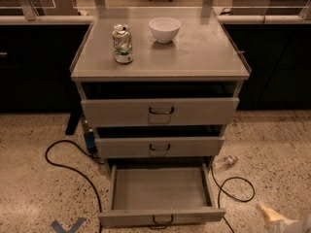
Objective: Close bottom drawer
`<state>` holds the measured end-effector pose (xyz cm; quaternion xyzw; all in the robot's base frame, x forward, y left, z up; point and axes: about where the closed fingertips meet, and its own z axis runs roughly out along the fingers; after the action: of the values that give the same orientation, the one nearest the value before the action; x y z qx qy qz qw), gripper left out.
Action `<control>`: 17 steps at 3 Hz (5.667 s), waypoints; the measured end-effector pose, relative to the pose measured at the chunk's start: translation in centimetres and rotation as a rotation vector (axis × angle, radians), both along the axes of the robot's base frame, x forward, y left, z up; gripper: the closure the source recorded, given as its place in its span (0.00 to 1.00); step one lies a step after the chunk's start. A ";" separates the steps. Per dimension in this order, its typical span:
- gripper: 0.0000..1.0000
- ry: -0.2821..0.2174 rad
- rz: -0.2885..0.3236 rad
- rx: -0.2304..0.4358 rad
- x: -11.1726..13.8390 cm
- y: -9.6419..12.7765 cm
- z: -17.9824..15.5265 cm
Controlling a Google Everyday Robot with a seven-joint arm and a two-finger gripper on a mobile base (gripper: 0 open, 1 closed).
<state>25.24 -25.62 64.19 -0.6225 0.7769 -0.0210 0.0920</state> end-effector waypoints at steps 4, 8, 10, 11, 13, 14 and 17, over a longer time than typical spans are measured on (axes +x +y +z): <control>0.00 0.243 0.011 0.046 5.4 -2.0 -13.2; 0.00 0.399 0.011 0.018 -1.8 -3.7 -22.3; 0.00 0.564 -0.115 -0.007 -5.2 -6.8 -31.2; 0.00 0.565 -0.113 -0.006 -5.3 -6.7 -31.2; 0.00 0.481 -0.119 -0.042 -6.7 -7.4 -37.0; 0.00 0.406 -0.148 0.065 -8.3 -5.2 -43.9; 0.00 0.223 -0.107 0.187 -8.3 -2.9 -48.6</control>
Offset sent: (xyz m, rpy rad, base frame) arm 0.0496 -0.0050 -0.0890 -0.0069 0.1247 0.0039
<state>16.92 -28.55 15.62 -0.5673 0.8130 0.1158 0.0613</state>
